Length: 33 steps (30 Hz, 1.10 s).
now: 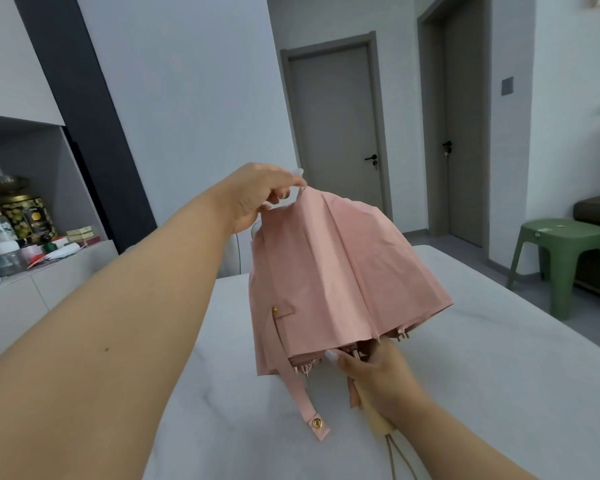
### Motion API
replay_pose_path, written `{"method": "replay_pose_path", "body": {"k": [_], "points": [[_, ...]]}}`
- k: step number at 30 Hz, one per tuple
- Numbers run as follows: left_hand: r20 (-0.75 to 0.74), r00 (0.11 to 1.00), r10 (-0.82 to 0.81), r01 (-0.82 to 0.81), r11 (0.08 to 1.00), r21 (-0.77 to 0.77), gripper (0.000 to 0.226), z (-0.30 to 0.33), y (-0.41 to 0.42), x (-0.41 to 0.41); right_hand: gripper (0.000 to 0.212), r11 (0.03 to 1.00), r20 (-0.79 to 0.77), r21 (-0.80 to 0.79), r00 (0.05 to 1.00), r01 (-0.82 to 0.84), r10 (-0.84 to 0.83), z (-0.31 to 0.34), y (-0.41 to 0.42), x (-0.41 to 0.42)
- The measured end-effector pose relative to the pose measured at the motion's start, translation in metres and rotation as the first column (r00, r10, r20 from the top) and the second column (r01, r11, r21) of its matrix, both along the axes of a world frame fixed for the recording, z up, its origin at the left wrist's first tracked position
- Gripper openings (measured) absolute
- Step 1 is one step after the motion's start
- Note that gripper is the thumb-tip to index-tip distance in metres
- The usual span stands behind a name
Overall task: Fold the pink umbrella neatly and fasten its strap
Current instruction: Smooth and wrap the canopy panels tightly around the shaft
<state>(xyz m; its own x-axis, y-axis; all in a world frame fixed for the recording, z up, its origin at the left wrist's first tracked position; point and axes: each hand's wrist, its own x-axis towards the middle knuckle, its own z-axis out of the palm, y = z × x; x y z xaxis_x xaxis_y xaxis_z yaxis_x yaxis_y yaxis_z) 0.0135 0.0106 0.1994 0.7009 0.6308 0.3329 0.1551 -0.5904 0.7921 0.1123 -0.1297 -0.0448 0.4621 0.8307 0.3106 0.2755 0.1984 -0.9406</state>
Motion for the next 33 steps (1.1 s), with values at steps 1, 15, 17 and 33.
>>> {"method": "replay_pose_path", "body": {"k": [1,15,17,33], "points": [[-0.088,0.994,0.065,-0.056,0.993,0.102,0.024,0.001,-0.002,-0.001,0.018,1.0,-0.002,0.007,1.0,-0.01,0.01,0.001,0.0,0.0],[-0.088,0.995,0.036,-0.045,0.994,-0.104,0.035,-0.002,0.006,0.0,0.027,0.999,0.011,0.031,1.0,-0.027,0.027,-0.001,0.001,0.001],[-0.133,0.991,0.026,-0.037,0.996,-0.081,0.032,-0.004,0.004,-0.001,0.026,0.999,0.024,0.031,0.999,-0.034,0.033,0.0,0.001,0.0],[-0.013,1.0,-0.015,0.013,0.993,-0.122,0.035,-0.011,0.019,-0.008,0.039,0.997,0.038,0.056,0.998,-0.06,0.058,0.006,-0.004,-0.001]]}}
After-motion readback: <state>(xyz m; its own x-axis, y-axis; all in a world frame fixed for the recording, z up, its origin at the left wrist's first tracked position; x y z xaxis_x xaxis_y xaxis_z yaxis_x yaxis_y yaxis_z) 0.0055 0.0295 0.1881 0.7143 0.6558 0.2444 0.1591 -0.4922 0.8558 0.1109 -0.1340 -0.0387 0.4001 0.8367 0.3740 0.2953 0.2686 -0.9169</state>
